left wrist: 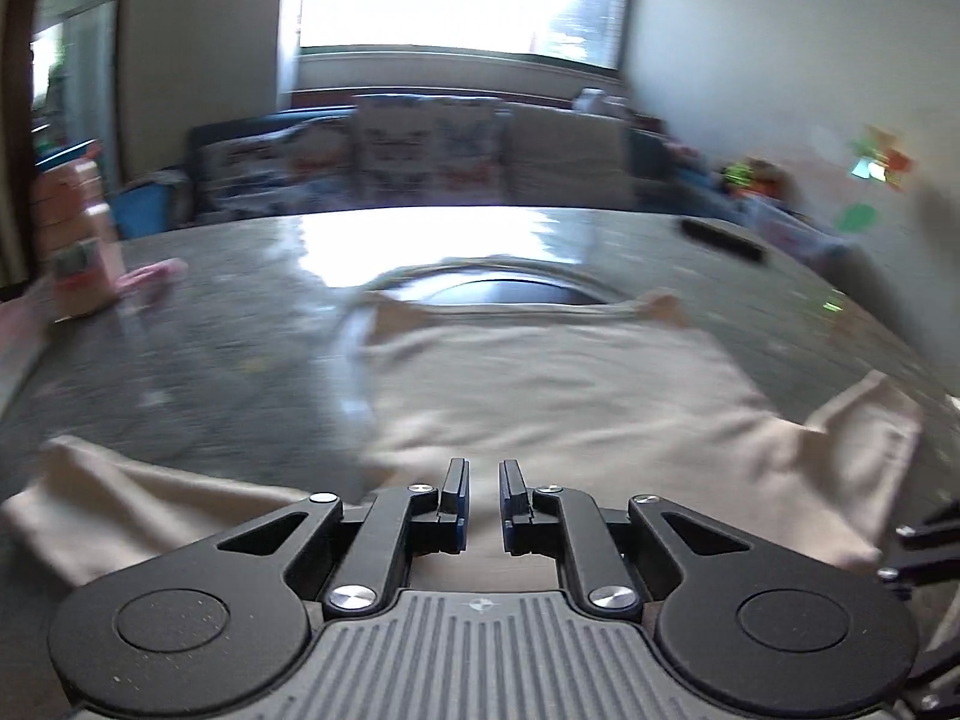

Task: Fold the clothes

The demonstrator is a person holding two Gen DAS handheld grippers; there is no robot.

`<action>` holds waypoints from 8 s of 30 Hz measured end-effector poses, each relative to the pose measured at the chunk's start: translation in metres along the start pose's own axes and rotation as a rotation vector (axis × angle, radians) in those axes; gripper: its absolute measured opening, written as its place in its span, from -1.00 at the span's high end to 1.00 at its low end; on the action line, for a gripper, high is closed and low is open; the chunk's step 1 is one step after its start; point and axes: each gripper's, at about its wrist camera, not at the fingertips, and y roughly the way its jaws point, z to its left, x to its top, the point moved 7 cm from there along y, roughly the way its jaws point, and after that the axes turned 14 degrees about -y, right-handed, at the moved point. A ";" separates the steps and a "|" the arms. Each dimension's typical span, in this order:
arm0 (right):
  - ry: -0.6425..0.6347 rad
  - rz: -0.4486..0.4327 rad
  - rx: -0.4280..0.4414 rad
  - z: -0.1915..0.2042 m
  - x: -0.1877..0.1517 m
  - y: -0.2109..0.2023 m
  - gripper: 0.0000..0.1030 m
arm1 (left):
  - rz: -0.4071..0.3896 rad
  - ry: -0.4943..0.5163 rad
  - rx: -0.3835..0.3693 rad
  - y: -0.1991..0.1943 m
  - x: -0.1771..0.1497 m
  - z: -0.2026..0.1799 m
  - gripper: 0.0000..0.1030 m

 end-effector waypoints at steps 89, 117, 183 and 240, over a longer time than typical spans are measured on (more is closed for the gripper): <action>0.035 -0.233 -0.284 -0.037 0.136 -0.026 0.91 | -0.034 -0.037 -0.030 -0.044 -0.043 0.019 0.14; 0.177 0.069 -0.222 -0.053 -0.012 -0.022 0.67 | 0.021 -0.041 0.032 -0.024 -0.045 0.025 0.44; -0.028 -0.018 -0.061 -0.016 0.088 0.078 0.47 | -0.171 -0.484 0.507 -0.055 0.012 0.235 0.54; 0.319 -0.083 -0.283 -0.080 0.006 0.002 0.48 | -0.020 -0.008 0.039 -0.035 -0.019 0.022 0.37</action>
